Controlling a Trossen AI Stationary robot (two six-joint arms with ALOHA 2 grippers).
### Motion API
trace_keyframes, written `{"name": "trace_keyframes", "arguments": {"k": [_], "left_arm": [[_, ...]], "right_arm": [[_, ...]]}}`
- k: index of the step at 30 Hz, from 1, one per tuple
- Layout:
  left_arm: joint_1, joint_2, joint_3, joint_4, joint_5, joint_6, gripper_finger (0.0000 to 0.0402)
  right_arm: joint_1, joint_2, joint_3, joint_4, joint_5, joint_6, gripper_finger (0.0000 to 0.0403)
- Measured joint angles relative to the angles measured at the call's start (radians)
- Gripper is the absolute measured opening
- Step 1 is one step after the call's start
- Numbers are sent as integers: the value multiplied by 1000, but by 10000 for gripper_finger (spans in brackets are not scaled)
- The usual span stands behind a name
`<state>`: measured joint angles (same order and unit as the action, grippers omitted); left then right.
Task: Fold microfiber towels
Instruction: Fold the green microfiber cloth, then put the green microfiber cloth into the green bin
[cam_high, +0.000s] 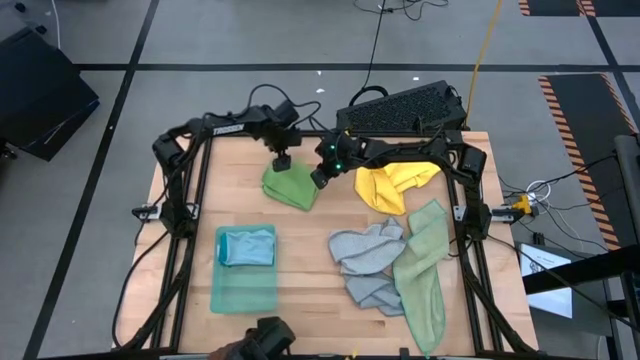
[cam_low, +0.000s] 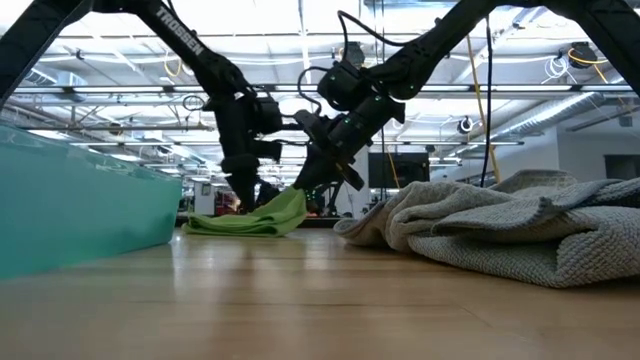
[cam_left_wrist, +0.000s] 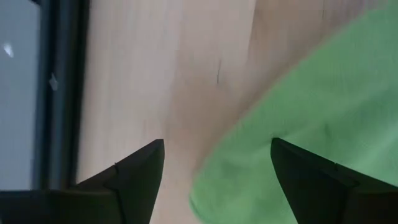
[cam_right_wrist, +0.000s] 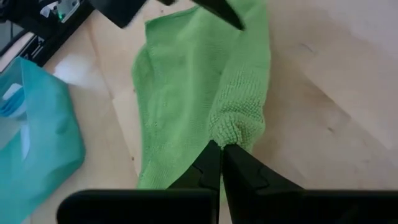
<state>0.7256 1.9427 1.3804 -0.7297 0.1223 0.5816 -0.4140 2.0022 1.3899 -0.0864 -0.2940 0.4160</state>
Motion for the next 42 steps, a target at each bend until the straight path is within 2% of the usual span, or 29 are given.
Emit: {"name": "trace_keyframes", "arguments": {"k": [5,10,14,23,27,30,33,34,38,42], "left_arm": [[-18,11,1,32,20,74,297],[-12,51,2,25,50,124,317],[-6,61,1,2,88,178,306],[0,61,1,-59,100,173,198],[1,61,1,-131,145,168,148],[-1,61,-8,-163,187,149,93],[-8,61,-27,-187,190,116,25],[-8,61,-29,-202,189,103,14],[-8,48,-24,-278,187,38,10],[-6,-29,-11,-372,180,-12,6]], "right_arm": [[4,0,0,-1,-51,-1,2],[4,0,0,-12,-51,1,2],[4,0,0,-23,-51,1,2],[2,0,-1,-35,-50,1,2],[2,0,-1,-39,-50,2,2],[2,0,-1,-39,-50,33,2],[2,0,-1,-39,-49,76,2],[2,0,-1,-39,-49,89,2],[2,0,-1,-36,-50,143,2],[5,-21,-2,-19,-51,209,2]]}}
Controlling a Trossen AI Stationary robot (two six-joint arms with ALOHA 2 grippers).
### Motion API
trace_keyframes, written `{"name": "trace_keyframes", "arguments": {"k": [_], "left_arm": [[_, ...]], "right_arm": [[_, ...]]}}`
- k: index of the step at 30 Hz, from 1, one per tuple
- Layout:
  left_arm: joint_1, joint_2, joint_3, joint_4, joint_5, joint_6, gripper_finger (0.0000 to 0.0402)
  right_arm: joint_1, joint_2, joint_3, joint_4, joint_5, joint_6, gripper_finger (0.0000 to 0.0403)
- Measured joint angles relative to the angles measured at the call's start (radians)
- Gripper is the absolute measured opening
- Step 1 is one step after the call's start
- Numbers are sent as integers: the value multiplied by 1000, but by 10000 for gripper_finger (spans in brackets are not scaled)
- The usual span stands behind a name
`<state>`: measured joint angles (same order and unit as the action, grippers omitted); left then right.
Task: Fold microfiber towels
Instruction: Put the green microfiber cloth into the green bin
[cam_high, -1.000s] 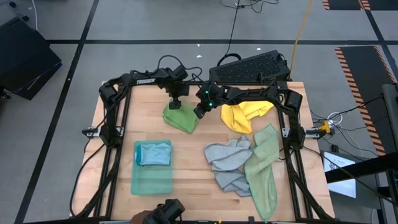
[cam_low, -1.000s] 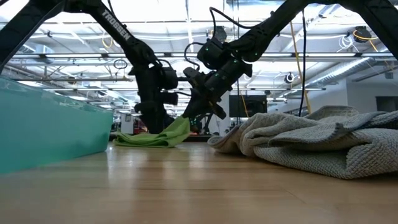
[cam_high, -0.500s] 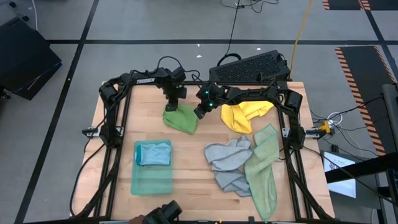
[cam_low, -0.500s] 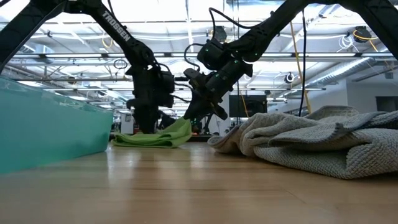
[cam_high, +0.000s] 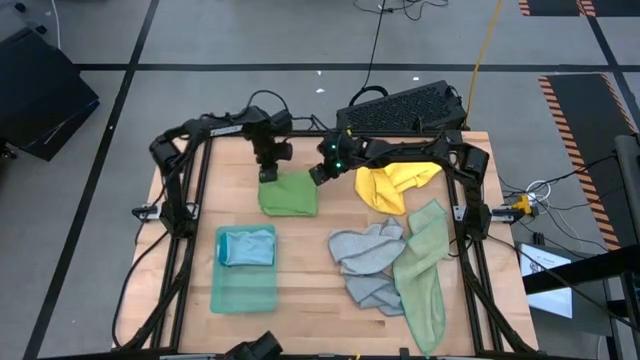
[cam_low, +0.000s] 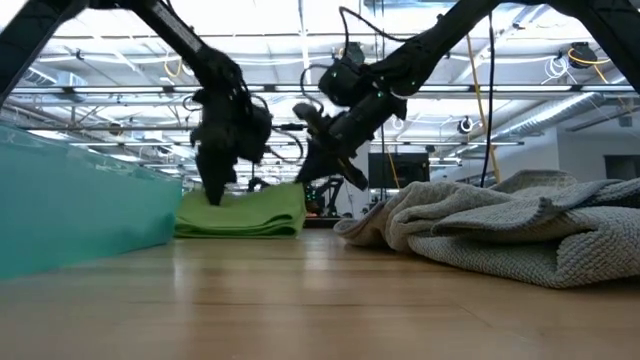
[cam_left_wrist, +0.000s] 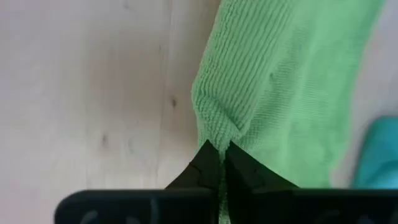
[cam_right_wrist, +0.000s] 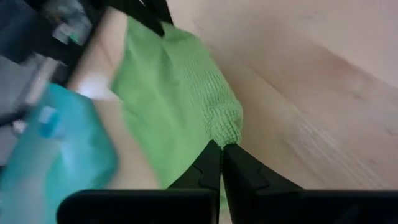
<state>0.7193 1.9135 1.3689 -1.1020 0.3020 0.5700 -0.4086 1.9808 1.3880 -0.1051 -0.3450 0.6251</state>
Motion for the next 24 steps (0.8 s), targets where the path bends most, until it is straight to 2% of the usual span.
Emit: {"name": "trace_keyframes", "arguments": {"k": [6,11,17,24], "left_arm": [[-26,-195,0,-116,-9,-109,4],[-76,-390,0,-129,-16,-243,3],[-183,-593,0,-211,21,-423,2],[-336,-748,0,-400,180,-633,1]], "right_arm": [[18,-71,0,72,1,96,2],[56,-136,1,181,7,174,2],[145,-164,25,287,30,275,1],[286,-166,89,293,29,348,1]]}}
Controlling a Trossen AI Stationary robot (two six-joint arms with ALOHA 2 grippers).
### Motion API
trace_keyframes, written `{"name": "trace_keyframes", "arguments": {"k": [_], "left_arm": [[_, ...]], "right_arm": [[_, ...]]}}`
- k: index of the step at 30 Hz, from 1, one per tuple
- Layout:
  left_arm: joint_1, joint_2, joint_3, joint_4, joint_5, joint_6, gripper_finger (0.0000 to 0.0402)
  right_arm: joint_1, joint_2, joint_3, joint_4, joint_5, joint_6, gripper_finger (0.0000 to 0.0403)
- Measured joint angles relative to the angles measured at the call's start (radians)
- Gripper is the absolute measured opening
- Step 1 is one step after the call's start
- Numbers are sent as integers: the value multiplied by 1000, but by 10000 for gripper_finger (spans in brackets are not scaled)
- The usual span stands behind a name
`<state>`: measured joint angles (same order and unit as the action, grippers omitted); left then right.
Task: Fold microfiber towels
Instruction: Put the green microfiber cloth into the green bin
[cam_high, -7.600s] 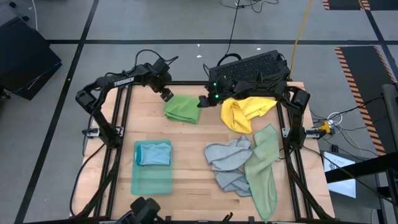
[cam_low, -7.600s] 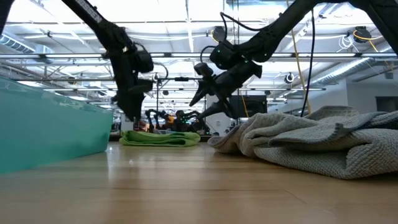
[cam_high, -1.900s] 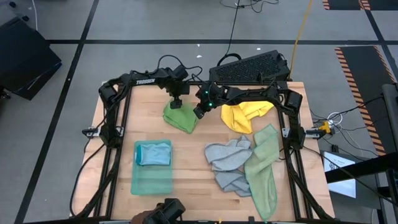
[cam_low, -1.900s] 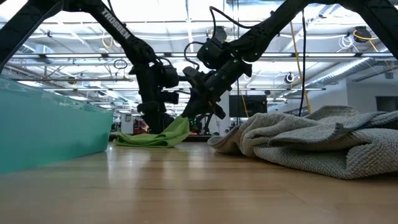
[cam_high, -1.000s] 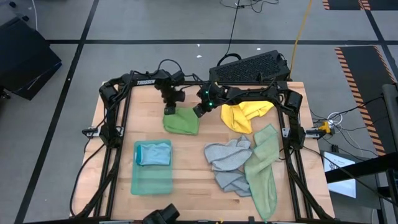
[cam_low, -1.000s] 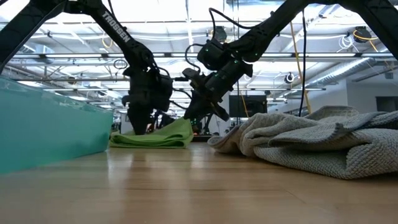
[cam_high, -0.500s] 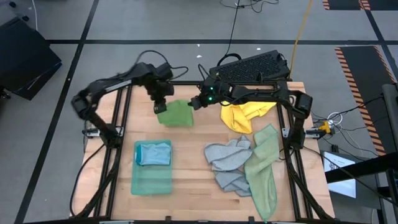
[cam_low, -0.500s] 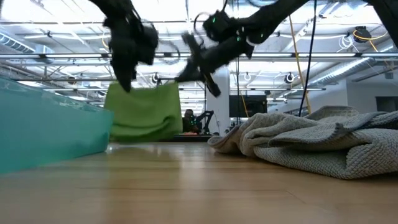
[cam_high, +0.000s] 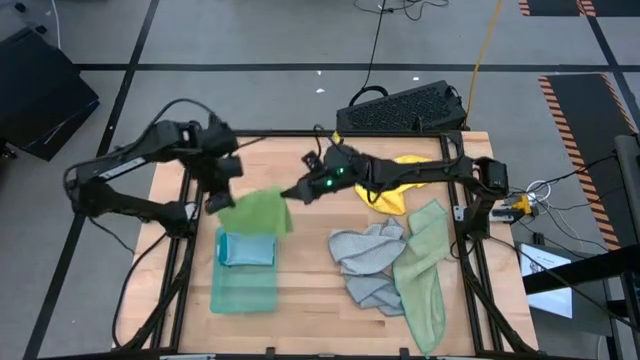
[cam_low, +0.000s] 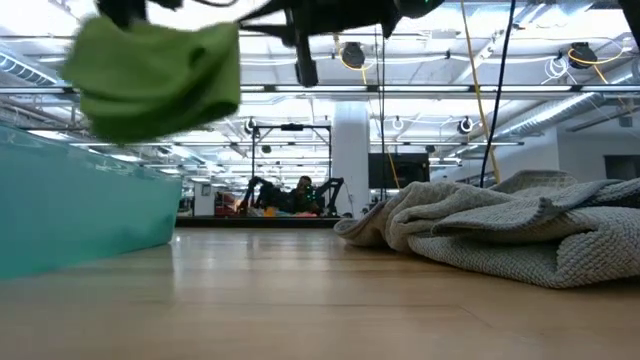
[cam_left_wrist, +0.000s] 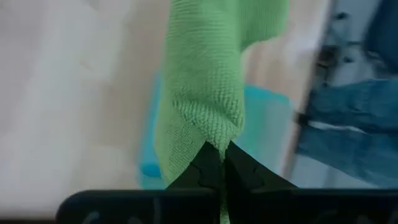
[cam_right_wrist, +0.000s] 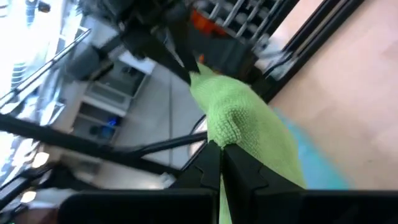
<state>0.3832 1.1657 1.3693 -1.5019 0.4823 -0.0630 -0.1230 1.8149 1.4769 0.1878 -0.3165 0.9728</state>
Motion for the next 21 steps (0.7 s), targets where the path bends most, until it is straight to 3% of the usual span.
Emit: {"name": "trace_keyframes", "arguments": {"k": [4,7,12,21], "left_arm": [[-111,-59,0,-29,48,-163,1],[-204,-75,0,-15,47,-259,1],[-357,-73,-39,10,-11,-405,1],[-653,-72,-206,145,-142,-775,1]], "right_arm": [[87,0,1,29,18,96,1],[155,4,1,26,98,119,0],[232,50,1,82,210,172,0],[299,181,58,147,260,198,0]]}}
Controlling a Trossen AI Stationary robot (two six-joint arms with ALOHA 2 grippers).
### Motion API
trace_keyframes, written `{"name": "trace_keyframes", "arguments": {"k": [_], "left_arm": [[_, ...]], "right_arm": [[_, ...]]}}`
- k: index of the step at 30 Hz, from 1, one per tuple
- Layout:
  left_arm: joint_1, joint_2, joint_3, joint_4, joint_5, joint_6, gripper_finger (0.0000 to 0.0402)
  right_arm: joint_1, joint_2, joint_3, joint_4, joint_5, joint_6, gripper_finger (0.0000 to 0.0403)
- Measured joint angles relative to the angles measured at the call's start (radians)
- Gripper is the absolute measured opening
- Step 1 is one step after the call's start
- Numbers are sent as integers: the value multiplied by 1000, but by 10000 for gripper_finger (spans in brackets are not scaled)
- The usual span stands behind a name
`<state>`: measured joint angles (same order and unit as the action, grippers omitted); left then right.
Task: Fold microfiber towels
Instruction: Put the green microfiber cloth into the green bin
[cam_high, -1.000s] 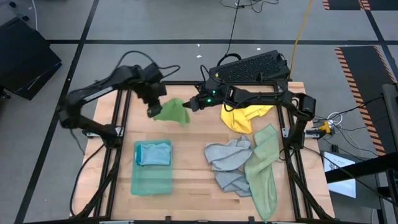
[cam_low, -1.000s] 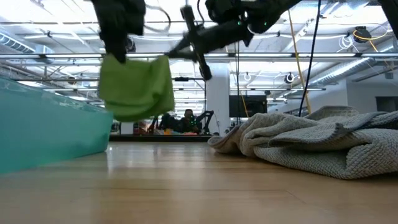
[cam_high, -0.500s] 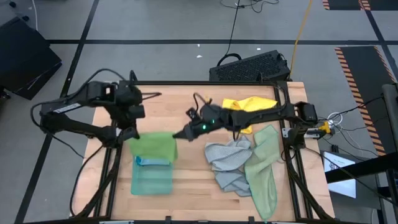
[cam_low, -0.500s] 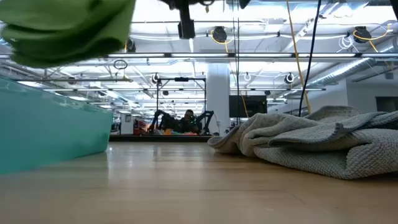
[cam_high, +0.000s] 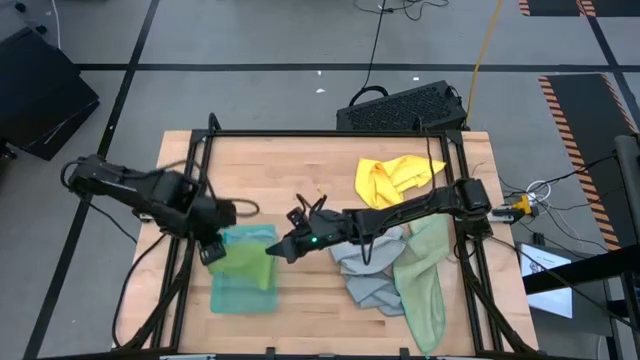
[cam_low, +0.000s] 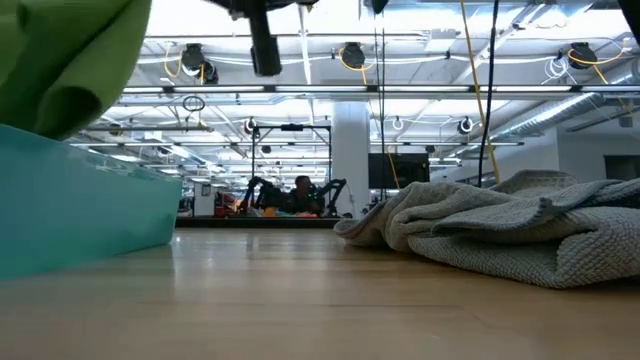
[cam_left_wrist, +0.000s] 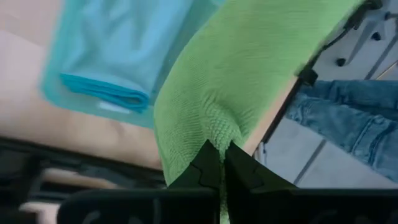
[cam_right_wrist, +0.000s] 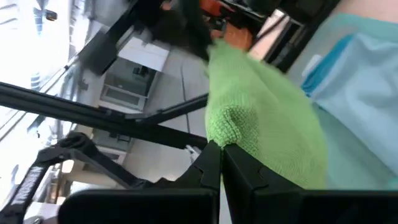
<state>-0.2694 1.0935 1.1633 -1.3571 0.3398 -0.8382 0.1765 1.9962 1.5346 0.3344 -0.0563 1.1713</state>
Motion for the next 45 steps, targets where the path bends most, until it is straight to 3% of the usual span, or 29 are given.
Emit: {"name": "trace_keyframes", "arguments": {"k": [5,11,17,23,36,41,45], "left_arm": [[-144,0,-85,178,-2,-221,2],[-272,0,-95,206,-2,-403,2],[-339,0,-165,336,-108,-426,2],[-339,1,-315,527,-79,-477,2],[-329,0,-466,584,-134,-394,3],[-329,0,-515,636,-137,-394,3],[-329,0,-522,631,-212,-371,11]], "right_arm": [[8,102,77,42,-81,-1,0],[31,161,116,46,-146,34,0],[43,159,116,-8,-152,15,0],[40,211,116,-2,-151,24,0],[7,225,115,-112,-126,-47,2],[2,225,115,-126,-124,-79,23],[0,225,115,-145,-127,-89,51]]}}
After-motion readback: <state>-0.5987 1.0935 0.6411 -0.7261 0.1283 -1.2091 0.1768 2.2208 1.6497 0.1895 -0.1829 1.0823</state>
